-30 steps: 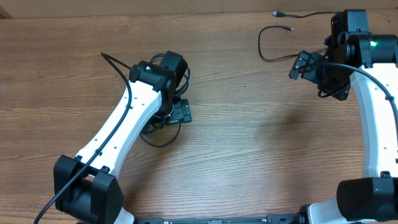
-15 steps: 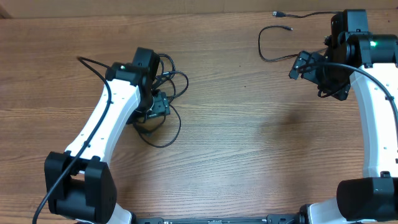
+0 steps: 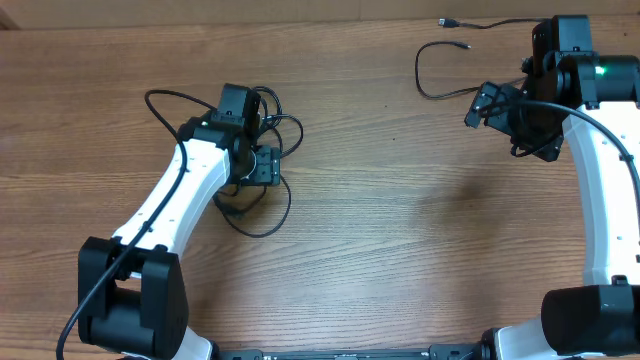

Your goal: Untangle cables

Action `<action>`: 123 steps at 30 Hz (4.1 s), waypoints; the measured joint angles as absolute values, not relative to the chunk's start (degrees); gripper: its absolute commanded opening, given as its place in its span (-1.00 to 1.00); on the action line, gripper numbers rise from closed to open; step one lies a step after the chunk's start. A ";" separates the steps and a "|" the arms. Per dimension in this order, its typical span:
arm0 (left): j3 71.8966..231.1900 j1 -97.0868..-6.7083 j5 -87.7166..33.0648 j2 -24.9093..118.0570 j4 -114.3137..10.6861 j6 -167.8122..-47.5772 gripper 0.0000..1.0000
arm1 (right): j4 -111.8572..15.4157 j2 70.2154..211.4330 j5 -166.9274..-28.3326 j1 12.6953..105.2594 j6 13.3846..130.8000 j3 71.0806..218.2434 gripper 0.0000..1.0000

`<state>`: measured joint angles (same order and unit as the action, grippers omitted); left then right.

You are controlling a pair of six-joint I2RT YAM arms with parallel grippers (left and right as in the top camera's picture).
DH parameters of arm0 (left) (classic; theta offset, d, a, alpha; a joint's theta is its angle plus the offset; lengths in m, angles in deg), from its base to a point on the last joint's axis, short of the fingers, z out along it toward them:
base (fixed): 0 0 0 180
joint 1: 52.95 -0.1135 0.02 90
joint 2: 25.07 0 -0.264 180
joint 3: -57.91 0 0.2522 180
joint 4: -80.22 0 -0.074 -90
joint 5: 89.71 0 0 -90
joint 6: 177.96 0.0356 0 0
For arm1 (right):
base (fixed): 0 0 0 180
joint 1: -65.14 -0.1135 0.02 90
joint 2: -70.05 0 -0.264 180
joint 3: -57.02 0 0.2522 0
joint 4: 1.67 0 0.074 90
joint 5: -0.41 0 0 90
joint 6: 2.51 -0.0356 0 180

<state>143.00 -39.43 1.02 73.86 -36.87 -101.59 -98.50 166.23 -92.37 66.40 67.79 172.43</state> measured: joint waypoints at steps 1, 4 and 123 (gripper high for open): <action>142.25 -39.43 1.33 73.86 -37.33 -100.93 0.75 | -98.50 166.23 -92.35 66.40 67.81 172.43 1.00; 139.08 -39.43 1.94 73.86 -39.67 -98.04 0.67 | -98.48 166.25 -92.37 66.40 67.81 172.43 1.00; 180.00 -39.43 -20.79 74.71 -12.68 -98.85 -0.92 | -98.52 166.23 -92.40 66.38 67.79 172.41 1.00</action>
